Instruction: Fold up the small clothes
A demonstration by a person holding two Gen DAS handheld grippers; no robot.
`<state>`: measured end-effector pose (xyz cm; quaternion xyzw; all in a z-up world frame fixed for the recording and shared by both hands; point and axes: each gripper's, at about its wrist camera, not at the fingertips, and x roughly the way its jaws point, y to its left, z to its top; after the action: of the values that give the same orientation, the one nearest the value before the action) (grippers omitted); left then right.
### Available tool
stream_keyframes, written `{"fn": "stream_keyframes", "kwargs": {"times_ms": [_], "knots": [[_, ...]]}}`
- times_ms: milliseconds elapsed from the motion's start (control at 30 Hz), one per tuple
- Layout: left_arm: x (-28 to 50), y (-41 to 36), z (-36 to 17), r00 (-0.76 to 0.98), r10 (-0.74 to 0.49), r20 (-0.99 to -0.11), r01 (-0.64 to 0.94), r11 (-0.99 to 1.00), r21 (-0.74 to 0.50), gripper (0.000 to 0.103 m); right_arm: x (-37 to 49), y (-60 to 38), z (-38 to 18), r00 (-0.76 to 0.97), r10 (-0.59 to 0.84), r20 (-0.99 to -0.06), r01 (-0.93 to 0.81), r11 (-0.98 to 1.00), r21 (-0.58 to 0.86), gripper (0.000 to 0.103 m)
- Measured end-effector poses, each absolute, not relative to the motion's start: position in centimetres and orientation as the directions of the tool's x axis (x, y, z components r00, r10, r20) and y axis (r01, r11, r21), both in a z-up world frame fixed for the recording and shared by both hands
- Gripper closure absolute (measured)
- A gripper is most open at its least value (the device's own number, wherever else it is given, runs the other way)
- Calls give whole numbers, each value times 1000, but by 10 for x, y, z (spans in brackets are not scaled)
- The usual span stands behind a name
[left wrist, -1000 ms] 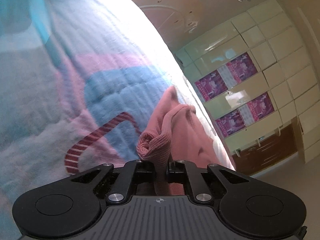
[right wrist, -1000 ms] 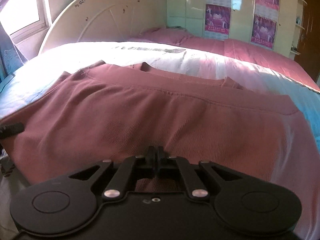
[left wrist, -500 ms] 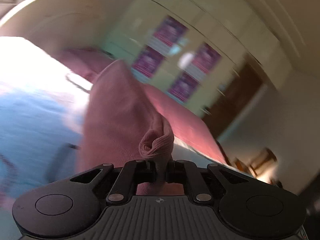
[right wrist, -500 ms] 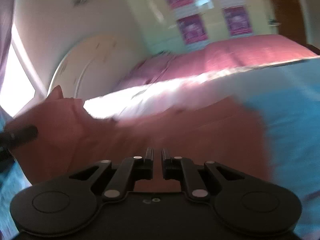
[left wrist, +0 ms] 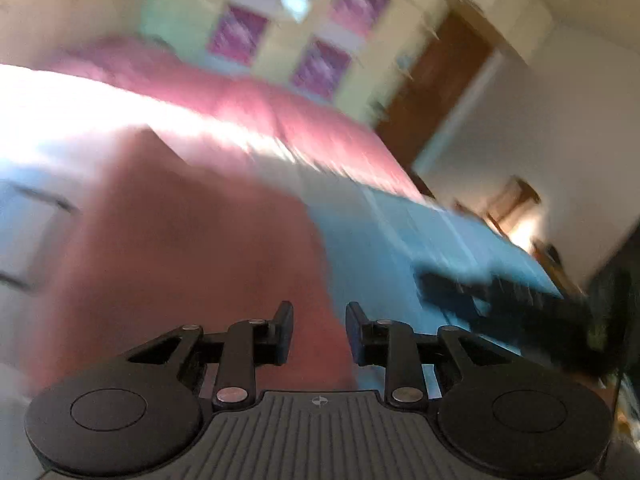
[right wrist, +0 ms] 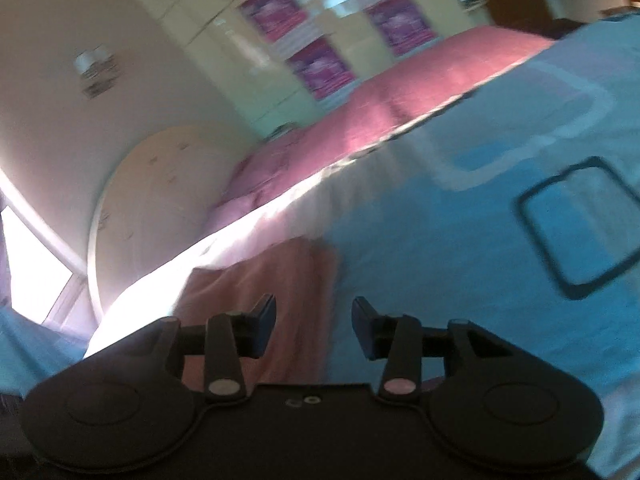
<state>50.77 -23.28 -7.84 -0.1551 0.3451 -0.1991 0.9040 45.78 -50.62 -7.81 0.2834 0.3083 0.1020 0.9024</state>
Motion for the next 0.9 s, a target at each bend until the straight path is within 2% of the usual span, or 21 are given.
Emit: {"fn": "stream_keyframes", "kwargs": {"times_ms": [67, 167, 267, 533, 567, 600, 667, 800, 900], "knots": [[523, -200, -71, 724, -377, -578, 192, 914, -357, 74, 470, -488, -80, 756, 407, -513, -57, 821, 568, 62], [550, -161, -83, 696, -327, -639, 113, 929, -353, 74, 477, -462, -93, 703, 424, -571, -72, 841, 536, 65], [560, -145, -102, 668, -299, -682, 98, 943, -318, 74, 479, -443, -105, 662, 418, -623, -59, 857, 512, 66], [556, -147, -119, 636, -329, -698, 154, 940, -303, 74, 487, -410, -113, 619, 361, -698, -52, 905, 422, 72], [553, -152, -120, 633, -331, -700, 165, 941, -296, 74, 492, -407, -114, 607, 343, -717, -45, 915, 401, 76], [559, -151, -121, 628, -338, -701, 176, 939, -294, 74, 492, -406, -117, 609, 327, -723, -38, 922, 385, 88], [566, -151, -121, 619, -359, -699, 200, 932, -302, 74, 487, -404, -114, 619, 307, -723, -33, 930, 367, 91], [559, -154, -106, 618, -465, -634, 336, 885, -321, 78, 470, -403, -91, 656, 293, -696, -36, 933, 359, 93], [556, -171, -114, 551, -480, -683, 397, 870, -292, 78, 451, -410, -83, 665, 279, -693, -15, 932, 361, 93]]}}
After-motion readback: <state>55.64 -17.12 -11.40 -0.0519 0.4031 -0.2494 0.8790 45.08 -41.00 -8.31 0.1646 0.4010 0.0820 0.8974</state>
